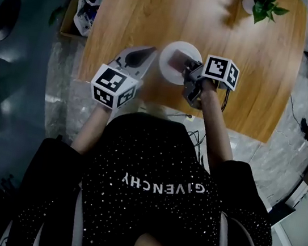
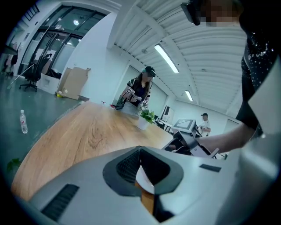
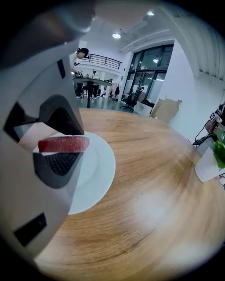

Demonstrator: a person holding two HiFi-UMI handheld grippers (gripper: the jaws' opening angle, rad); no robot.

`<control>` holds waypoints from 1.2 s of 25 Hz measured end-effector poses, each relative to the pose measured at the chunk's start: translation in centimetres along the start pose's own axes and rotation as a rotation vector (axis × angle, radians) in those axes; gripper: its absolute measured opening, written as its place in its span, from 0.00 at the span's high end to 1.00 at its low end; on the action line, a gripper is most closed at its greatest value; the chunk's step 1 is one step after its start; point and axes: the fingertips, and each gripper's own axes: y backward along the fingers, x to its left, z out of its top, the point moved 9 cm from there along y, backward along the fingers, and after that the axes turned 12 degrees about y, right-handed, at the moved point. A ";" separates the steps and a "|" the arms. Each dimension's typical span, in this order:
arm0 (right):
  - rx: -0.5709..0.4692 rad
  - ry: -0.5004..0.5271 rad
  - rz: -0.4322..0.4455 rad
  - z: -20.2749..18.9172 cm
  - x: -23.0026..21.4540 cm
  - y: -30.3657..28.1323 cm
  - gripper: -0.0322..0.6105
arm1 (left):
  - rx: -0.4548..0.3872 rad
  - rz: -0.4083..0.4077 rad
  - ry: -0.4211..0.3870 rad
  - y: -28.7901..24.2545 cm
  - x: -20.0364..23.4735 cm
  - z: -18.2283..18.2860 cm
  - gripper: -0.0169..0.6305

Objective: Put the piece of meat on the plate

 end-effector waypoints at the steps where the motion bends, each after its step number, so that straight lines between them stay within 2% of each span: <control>1: 0.002 -0.010 -0.006 0.0 0.1 -0.1 0.79 | -0.004 0.007 -0.001 0.1 0.1 0.0 0.96; 2: 0.003 -0.011 -0.012 0.0 0.2 -0.1 0.77 | -0.010 0.016 -0.001 0.3 0.1 0.0 0.96; 7: -0.019 -0.026 0.012 0.1 1.1 0.7 0.55 | -0.044 0.024 0.021 1.0 0.0 0.0 0.96; 13: -0.043 -0.005 -0.065 0.1 0.8 2.0 0.50 | -0.080 0.024 0.027 1.3 -0.8 0.0 0.96; 19: -0.057 0.048 -0.213 -0.6 -0.1 3.5 0.50 | -0.065 0.011 0.016 1.1 -1.6 -0.1 0.96; 23: -0.106 0.103 -0.191 -0.7 0.4 4.6 0.50 | -0.050 0.003 0.005 0.7 -2.0 -0.2 0.96; 25: -0.179 0.172 -0.187 -0.8 1.2 5.7 0.50 | -0.043 -0.004 0.002 0.6 -2.2 -0.3 0.96; 27: -0.241 0.297 -0.181 -1.2 2.1 6.5 0.50 | -0.032 -0.010 -0.002 0.3 -2.3 -0.5 0.96; 30: -0.281 0.485 -0.138 -2.5 3.4 6.9 0.50 | 0.005 -0.006 -0.015 -0.3 -2.4 -1.0 0.96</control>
